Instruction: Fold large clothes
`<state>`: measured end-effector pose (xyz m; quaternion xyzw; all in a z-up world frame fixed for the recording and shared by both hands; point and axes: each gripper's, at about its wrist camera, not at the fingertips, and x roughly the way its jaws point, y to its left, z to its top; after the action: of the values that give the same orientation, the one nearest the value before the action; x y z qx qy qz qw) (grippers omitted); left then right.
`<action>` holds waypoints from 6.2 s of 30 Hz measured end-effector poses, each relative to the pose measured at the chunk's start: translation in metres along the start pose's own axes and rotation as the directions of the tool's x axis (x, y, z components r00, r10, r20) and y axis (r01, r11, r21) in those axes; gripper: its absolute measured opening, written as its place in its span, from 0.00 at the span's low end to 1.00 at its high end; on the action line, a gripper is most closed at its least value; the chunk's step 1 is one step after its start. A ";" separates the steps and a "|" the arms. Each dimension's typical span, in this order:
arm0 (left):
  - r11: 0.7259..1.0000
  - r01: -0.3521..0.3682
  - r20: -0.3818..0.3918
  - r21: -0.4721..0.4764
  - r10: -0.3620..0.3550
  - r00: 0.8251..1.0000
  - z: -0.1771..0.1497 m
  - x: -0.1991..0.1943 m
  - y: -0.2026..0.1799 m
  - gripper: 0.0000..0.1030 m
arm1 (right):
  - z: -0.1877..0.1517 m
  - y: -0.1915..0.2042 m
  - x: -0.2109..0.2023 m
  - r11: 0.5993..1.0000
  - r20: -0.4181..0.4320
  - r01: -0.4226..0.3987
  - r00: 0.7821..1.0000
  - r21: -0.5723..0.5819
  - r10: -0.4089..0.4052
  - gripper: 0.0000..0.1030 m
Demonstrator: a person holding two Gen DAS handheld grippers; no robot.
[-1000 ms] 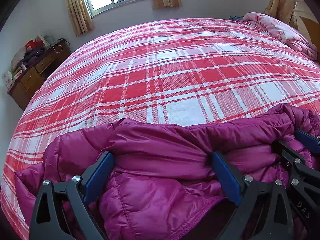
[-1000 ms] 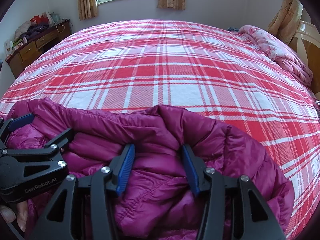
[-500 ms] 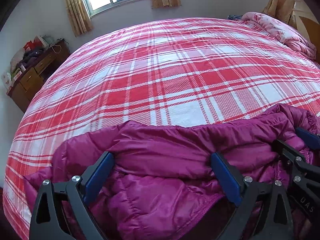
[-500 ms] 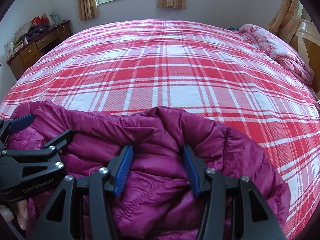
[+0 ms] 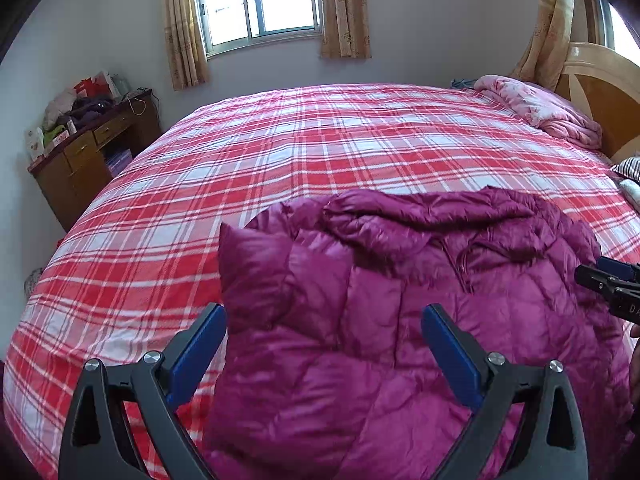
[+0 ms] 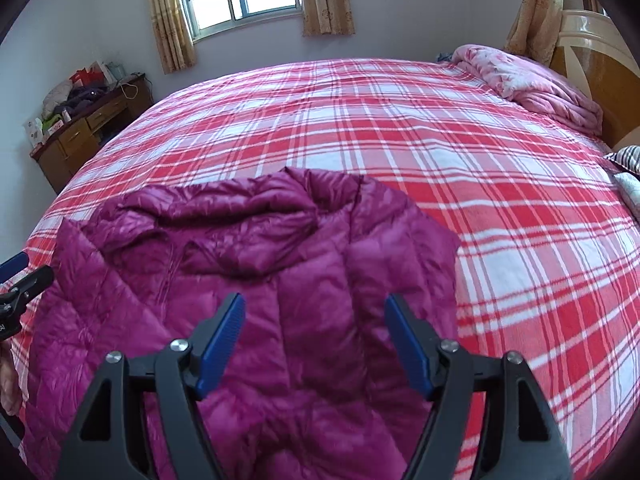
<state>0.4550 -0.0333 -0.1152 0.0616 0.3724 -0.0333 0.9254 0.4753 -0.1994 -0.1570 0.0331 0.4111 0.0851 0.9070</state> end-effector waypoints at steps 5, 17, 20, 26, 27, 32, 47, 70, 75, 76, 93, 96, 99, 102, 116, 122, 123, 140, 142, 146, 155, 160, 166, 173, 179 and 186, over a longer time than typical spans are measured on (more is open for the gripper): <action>0.999 -0.019 -0.037 0.026 0.020 0.999 -0.044 -0.019 -0.001 0.95 | -0.042 0.000 -0.023 1.000 -0.007 0.007 1.000 -0.020 -0.008 0.73; 0.999 -0.037 -0.075 -0.015 0.036 0.997 -0.121 -0.070 0.019 0.95 | -0.120 -0.026 -0.068 0.997 -0.041 -0.005 0.999 0.082 0.008 0.73; 0.999 -0.050 -0.096 -0.020 0.047 0.994 -0.147 -0.086 0.031 0.95 | -0.140 -0.032 -0.087 0.996 -0.028 0.007 1.000 0.091 -0.004 0.73; 0.996 -0.040 -0.100 -0.083 0.032 0.994 -0.196 -0.129 0.055 0.95 | -0.182 -0.042 -0.123 0.995 -0.035 0.025 0.999 0.094 -0.022 0.73; 0.995 -0.041 -0.104 -0.086 0.032 0.994 -0.203 -0.133 0.056 0.95 | -0.188 -0.043 -0.126 0.995 -0.036 0.030 0.999 0.093 -0.026 0.73; 0.997 -0.033 -0.127 -0.067 0.025 0.992 -0.232 -0.141 0.053 0.95 | -0.211 -0.045 -0.141 0.995 -0.037 0.051 0.998 0.091 -0.048 0.73; 0.998 0.040 -0.155 -0.051 -0.048 0.987 -0.277 -0.174 0.056 0.95 | -0.269 -0.040 -0.174 0.997 -0.084 0.017 0.996 0.081 -0.010 0.37; 0.967 0.253 0.101 -0.009 -0.251 0.963 -0.241 -0.297 0.088 0.05 | -0.238 -0.024 -0.311 0.991 0.253 -0.126 0.961 0.047 0.110 0.06; 0.945 0.326 0.182 0.005 -0.321 0.929 -0.236 -0.333 0.098 0.05 | -0.242 -0.025 -0.339 0.990 0.315 -0.131 0.943 0.049 0.109 0.06; 0.937 0.350 0.193 -0.001 -0.343 0.919 -0.235 -0.339 0.101 0.05 | -0.242 -0.026 -0.344 0.990 0.325 -0.127 0.940 0.055 0.102 0.06; 0.914 0.407 0.244 0.009 -0.396 0.885 -0.196 -0.368 0.109 0.05 | -0.218 -0.029 -0.389 0.981 0.461 -0.187 0.877 0.061 0.138 0.06; 0.919 0.393 0.189 -0.021 -0.382 0.904 -0.172 -0.320 0.105 0.05 | -0.196 -0.032 -0.357 0.985 0.430 -0.144 0.898 0.091 0.092 0.06; 0.928 0.371 0.155 -0.046 -0.360 0.920 -0.151 -0.276 0.102 0.05 | -0.174 -0.037 -0.328 0.987 0.404 -0.108 0.913 0.117 0.052 0.06; 0.934 0.354 0.116 -0.051 -0.346 0.931 -0.132 -0.236 0.095 0.05 | -0.158 -0.042 -0.304 0.987 0.379 -0.071 0.925 0.141 0.013 0.06; 0.964 0.268 0.038 -0.005 -0.267 0.963 -0.085 -0.129 0.070 0.14 | -0.102 -0.080 -0.171 0.973 0.164 0.022 0.985 0.231 -0.061 0.06; 0.943 0.322 0.075 -0.089 -0.316 0.946 -0.083 -0.127 0.084 0.18 | -0.094 -0.079 -0.142 0.977 0.098 0.064 0.992 0.202 -0.085 0.06; 0.939 0.330 0.082 -0.093 -0.323 0.943 -0.083 -0.129 0.083 0.18 | -0.093 -0.079 -0.138 0.977 0.089 0.068 0.992 0.202 -0.088 0.06; 0.977 0.210 0.306 0.042 -0.212 0.928 -0.081 -0.174 0.036 0.88 | -0.062 -0.080 -0.091 0.965 0.010 0.069 0.997 0.252 -0.074 0.08; 0.976 0.201 0.280 0.079 -0.215 0.936 -0.090 -0.170 0.021 0.88 | -0.060 -0.083 -0.094 0.952 0.036 0.071 0.996 0.297 -0.086 0.42; 0.978 0.142 0.239 0.153 -0.176 0.955 -0.099 -0.150 -0.009 0.88 | -0.058 -0.079 -0.129 0.933 0.152 0.077 0.979 0.351 -0.138 0.81; 0.978 -0.035 0.224 0.205 -0.012 0.974 -0.086 -0.098 -0.045 0.88 | -0.070 0.043 -0.098 0.999 0.110 0.028 0.993 0.026 -0.031 0.67; 0.980 -0.090 0.165 0.179 0.060 0.984 -0.080 -0.060 -0.046 0.88 | -0.074 0.041 -0.049 0.992 0.064 0.126 0.990 0.024 -0.128 0.66; 0.987 -0.068 0.085 0.148 0.055 0.995 -0.071 -0.029 -0.046 0.88 | -0.068 0.020 -0.033 0.988 0.046 0.148 0.988 0.048 -0.150 0.65; 0.995 -0.032 0.014 0.094 0.031 0.999 -0.069 -0.006 -0.041 0.94 | -0.069 0.017 -0.023 0.988 0.038 0.140 0.989 0.063 -0.143 0.66; 0.998 -0.012 -0.038 0.068 0.014 0.999 -0.072 0.001 -0.037 0.98 | -0.071 0.017 -0.017 0.988 0.010 0.141 0.990 0.067 -0.142 0.66; 0.998 -0.009 -0.077 0.065 0.014 0.997 -0.072 0.009 -0.037 0.99 | -0.069 0.018 -0.009 0.987 -0.032 0.153 0.988 0.056 -0.152 0.68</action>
<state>0.4080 -0.0597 -0.1759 0.0949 0.4063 -0.0374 0.9080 0.4155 -0.1840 -0.1941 0.0269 0.4272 0.0037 0.9037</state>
